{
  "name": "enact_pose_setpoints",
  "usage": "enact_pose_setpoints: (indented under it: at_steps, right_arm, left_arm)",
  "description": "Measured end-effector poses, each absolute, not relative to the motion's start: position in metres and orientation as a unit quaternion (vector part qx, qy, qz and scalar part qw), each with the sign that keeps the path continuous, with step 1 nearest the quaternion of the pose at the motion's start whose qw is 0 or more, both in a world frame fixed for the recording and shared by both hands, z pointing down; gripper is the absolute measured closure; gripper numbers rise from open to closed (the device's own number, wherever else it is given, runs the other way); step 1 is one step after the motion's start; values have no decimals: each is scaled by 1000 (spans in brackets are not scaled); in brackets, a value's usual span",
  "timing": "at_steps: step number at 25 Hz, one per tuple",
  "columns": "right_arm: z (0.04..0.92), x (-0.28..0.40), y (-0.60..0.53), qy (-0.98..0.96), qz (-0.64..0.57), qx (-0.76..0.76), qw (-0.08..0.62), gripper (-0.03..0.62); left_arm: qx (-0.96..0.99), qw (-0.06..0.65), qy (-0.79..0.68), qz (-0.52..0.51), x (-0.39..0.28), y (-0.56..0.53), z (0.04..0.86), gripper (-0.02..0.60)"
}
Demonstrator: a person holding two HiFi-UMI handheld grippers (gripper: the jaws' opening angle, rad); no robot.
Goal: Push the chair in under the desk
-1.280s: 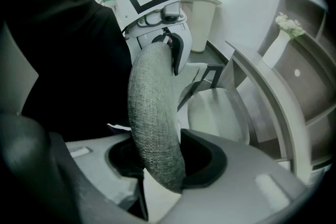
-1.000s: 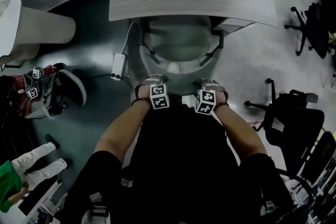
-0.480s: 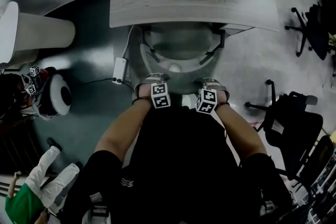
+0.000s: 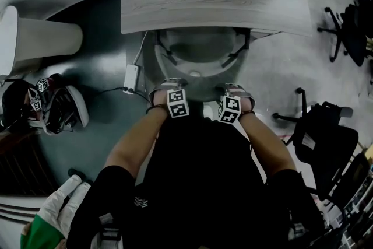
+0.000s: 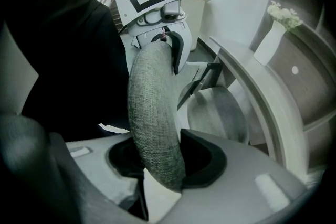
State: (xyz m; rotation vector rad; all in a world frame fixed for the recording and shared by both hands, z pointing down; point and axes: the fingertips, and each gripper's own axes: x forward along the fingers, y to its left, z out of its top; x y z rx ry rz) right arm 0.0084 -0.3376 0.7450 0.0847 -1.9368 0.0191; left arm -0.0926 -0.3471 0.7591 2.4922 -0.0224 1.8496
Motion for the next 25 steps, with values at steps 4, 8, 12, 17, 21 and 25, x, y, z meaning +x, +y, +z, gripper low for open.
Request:
enact_pose_setpoints:
  at_steps: [4, 8, 12, 17, 21, 25]
  right_arm:
    - [745, 6, -350, -824, 11, 37, 566, 444]
    - [744, 4, -366, -823, 13, 40, 567, 444]
    - [744, 1, -378, -822, 17, 42, 567, 444]
    - [748, 8, -387, -814, 16, 39, 579, 442]
    - [752, 21, -394, -805, 16, 38, 592, 437]
    - [754, 32, -407, -796, 13, 41, 604, 430]
  left_arm:
    - [803, 19, -8, 596, -95, -361, 759, 405]
    - [803, 18, -7, 595, -97, -377, 758, 403]
    - [803, 18, -4, 595, -100, -391, 758, 402]
    - [807, 18, 3, 590, -93, -396, 760, 403]
    - [810, 22, 6, 585, -81, -397, 762, 405]
    - [815, 25, 8, 579, -70, -403, 763, 408]
